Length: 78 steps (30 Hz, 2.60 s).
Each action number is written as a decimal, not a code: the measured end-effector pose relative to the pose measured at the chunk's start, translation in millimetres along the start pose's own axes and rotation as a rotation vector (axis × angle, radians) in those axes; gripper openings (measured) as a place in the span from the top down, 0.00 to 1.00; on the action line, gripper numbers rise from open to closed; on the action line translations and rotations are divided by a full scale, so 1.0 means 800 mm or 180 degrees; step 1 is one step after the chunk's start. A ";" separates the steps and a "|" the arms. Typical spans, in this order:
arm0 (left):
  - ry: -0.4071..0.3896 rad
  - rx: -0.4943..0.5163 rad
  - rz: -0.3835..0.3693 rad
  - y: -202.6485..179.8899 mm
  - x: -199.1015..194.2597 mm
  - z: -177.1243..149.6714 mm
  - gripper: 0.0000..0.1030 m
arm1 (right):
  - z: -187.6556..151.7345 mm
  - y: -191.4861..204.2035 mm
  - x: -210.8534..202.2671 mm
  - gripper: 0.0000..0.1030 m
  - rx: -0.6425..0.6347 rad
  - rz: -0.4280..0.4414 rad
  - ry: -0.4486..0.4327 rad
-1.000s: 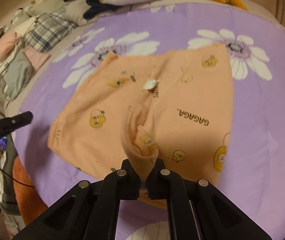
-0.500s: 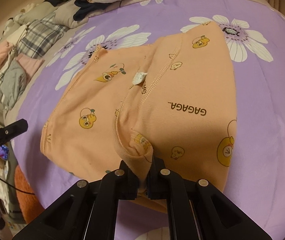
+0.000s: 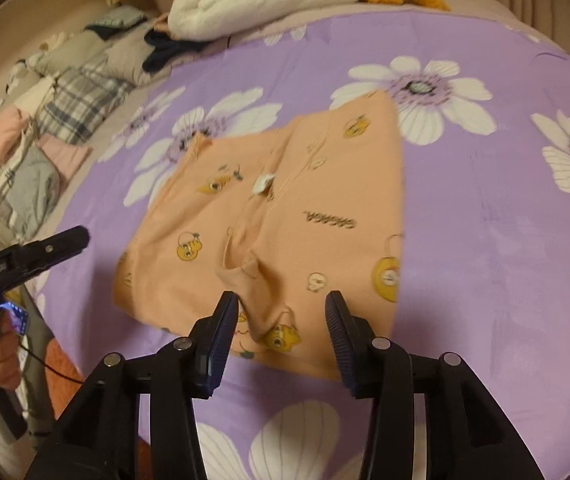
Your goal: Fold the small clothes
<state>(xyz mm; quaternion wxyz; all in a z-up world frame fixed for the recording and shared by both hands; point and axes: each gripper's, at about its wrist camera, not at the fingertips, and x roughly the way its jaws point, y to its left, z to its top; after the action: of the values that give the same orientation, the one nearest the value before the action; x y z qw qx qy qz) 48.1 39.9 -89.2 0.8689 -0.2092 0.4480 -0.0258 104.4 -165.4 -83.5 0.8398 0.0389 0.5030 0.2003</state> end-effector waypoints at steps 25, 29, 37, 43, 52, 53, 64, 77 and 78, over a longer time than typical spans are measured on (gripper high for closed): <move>0.0762 0.0270 -0.0702 -0.104 0.193 0.046 0.40 | -0.034 -0.083 -0.028 0.54 0.0849 -0.0452 -0.0267; 0.0802 0.0254 -0.0796 -0.109 0.197 0.043 0.64 | -0.037 -0.086 -0.029 0.54 0.0899 -0.0433 -0.0264; 0.0578 0.0309 -0.0696 -0.121 0.162 0.055 0.89 | -0.038 -0.087 -0.029 0.54 0.0917 -0.0417 -0.0253; 0.0360 0.0462 -0.0694 -0.136 0.123 0.070 0.89 | -0.035 -0.081 -0.033 0.54 0.0881 -0.0386 -0.0307; 0.0083 0.0472 -0.0385 -0.088 0.081 0.080 0.89 | -0.030 -0.075 -0.033 0.53 0.0830 -0.0357 -0.0322; 0.0069 0.0460 -0.0369 -0.081 0.079 0.079 0.89 | -0.029 -0.074 -0.032 0.53 0.0829 -0.0354 -0.0319; 0.0207 0.0059 -0.0311 -0.015 0.086 0.053 0.89 | -0.023 -0.057 -0.019 0.53 0.0725 -0.0311 -0.0229; 0.0340 0.0048 -0.0053 0.005 0.108 0.033 0.79 | -0.022 -0.044 -0.008 0.53 0.0674 -0.0294 -0.0144; 0.0345 0.0053 -0.0062 0.006 0.106 0.032 0.78 | -0.021 -0.044 -0.007 0.53 0.0676 -0.0298 -0.0141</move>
<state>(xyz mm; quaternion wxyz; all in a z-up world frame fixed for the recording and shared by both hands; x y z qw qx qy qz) 118.1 33.3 -143.3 0.8447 -0.2045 0.4921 -0.0492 97.6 -202.2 -96.3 0.8503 0.1085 0.5040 0.1056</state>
